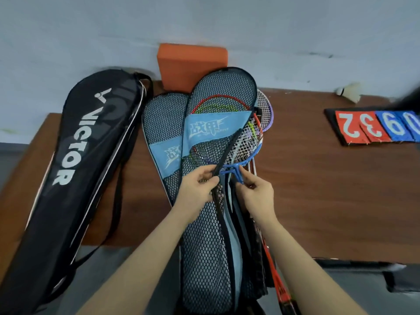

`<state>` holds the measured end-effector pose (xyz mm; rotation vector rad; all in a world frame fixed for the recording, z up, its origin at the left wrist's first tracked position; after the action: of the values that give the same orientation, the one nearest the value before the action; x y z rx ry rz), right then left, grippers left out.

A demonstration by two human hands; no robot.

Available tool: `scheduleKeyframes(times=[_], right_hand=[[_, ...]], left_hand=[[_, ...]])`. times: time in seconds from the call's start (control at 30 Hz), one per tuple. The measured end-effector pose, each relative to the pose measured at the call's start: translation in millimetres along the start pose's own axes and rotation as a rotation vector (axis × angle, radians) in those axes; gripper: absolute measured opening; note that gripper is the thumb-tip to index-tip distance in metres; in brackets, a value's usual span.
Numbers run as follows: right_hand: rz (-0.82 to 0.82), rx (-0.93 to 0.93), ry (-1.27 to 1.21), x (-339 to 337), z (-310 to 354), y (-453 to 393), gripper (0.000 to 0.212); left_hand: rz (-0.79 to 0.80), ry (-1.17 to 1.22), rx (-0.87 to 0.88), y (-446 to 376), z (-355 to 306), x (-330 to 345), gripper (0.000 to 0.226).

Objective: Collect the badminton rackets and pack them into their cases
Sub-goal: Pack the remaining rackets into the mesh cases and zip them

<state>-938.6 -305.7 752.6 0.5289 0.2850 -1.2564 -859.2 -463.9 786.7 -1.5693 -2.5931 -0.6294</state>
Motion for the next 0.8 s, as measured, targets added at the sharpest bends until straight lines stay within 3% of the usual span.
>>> scheduleKeyframes(times=[0.17,0.4,0.57,0.7,0.8], right_hand=[[0.011,0.045,-0.024,1.3,-11.7,-0.5,0.043],[0.031,-0.015,-0.029,8.5,6.2,-16.3,0.046],[0.065,0.020,-0.099,19.6,10.1,-29.6,0.047],[0.107,0.024,-0.117,26.7,-1.9,-23.2,0.048],[0.129,0.041,-0.160,24.7,-11.4,-13.9,0.046]], left_hand=[[0.092,0.238,-0.156,-0.5,5.7,7.6,0.023],[0.186,0.030,-0.135,1.6,14.0,11.1,0.033],[0.145,-0.174,-0.035,-8.2,7.2,5.1,0.032],[-0.031,-0.442,0.077,0.8,21.2,-12.8,0.033],[0.032,-0.538,0.076,14.4,47.4,-8.8,0.043]])
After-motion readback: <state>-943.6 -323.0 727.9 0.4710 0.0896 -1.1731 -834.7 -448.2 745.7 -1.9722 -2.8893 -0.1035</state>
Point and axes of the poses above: each hand's wrist, its own y-axis away from the middle knuckle, its own x-axis out of the palm, z = x × y, the point moved 9 cm from there along -y, towards the middle knuckle, and after that the axes turned 12 degrees about y, right-handed, at the moved point
